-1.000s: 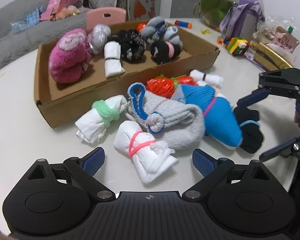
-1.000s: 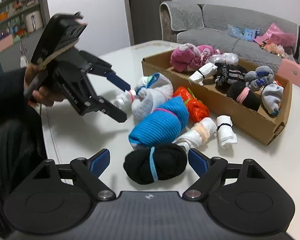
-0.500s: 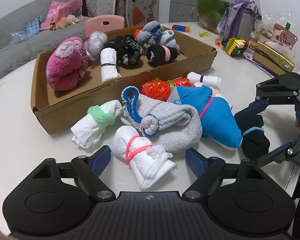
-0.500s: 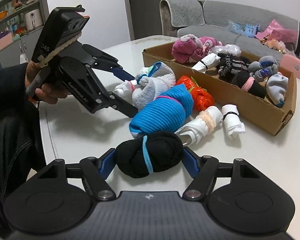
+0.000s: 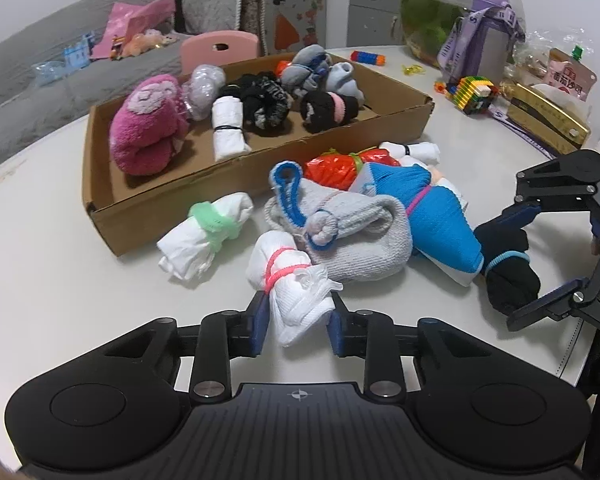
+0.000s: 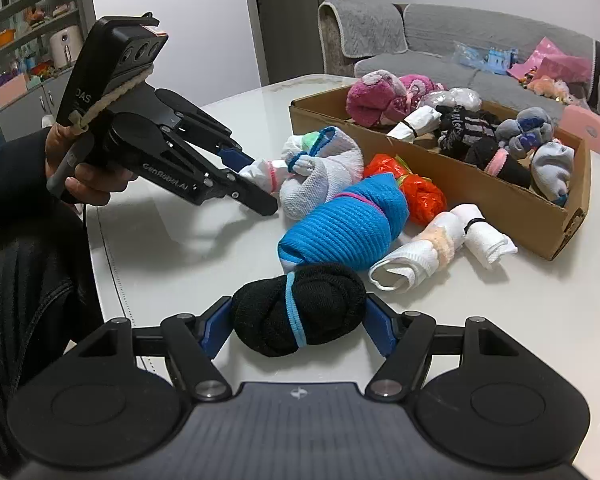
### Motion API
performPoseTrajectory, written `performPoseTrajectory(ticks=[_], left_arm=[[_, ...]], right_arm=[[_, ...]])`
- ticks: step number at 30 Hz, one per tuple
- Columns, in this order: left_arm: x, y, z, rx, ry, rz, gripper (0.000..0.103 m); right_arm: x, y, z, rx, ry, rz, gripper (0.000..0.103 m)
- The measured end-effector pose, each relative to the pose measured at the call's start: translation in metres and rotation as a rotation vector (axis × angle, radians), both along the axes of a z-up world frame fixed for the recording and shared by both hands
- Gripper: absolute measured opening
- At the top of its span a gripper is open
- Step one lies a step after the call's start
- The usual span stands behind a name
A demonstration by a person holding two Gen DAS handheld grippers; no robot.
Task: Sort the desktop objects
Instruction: 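Grasp the white pink-tied sock with the left gripper while the right gripper grasps the black blue-band sock, then lift both held socks over the cardboard box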
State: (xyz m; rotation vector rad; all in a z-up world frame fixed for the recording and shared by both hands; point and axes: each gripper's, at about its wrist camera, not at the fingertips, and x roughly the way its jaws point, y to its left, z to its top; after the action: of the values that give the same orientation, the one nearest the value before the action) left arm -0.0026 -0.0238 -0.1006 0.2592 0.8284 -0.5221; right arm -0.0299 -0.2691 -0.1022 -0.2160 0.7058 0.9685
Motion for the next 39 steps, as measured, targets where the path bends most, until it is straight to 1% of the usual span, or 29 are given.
performPoseTrajectory(ticks=[2, 6, 9, 14, 20, 24, 28, 34, 39], left_arm=[[-0.002, 0.000, 0.001, 0.014, -0.009, 0.005, 0.032], [-0.005, 0.001, 0.002, 0.034, -0.022, 0.009, 0.032], [-0.009, 0.004, 0.006, 0.032, -0.036, 0.013, 0.032], [-0.015, 0.016, 0.023, 0.008, -0.065, 0.034, 0.032], [-0.023, 0.027, 0.044, 0.007, -0.101, 0.050, 0.032], [-0.022, 0.030, 0.061, 0.001, -0.130, 0.065, 0.032], [-0.016, 0.024, 0.078, -0.009, -0.160, 0.066, 0.032], [-0.001, 0.009, 0.110, -0.018, -0.217, 0.068, 0.032], [0.015, 0.005, 0.131, -0.031, -0.245, 0.074, 0.032]], right_arm=[[-0.001, 0.000, 0.000, 0.000, 0.002, 0.003, 0.065], [-0.004, -0.002, 0.002, 0.005, -0.001, -0.002, 0.064], [-0.003, -0.008, 0.006, 0.026, 0.005, -0.013, 0.064], [-0.003, -0.017, 0.014, 0.042, 0.001, -0.028, 0.064], [0.001, -0.034, 0.027, 0.054, -0.008, -0.050, 0.064], [0.011, -0.050, 0.044, 0.073, -0.027, -0.081, 0.064], [0.027, -0.060, 0.070, 0.119, -0.063, -0.108, 0.064], [0.056, -0.056, 0.107, 0.167, -0.105, -0.098, 0.064], [0.078, -0.055, 0.125, 0.185, -0.112, -0.084, 0.064]])
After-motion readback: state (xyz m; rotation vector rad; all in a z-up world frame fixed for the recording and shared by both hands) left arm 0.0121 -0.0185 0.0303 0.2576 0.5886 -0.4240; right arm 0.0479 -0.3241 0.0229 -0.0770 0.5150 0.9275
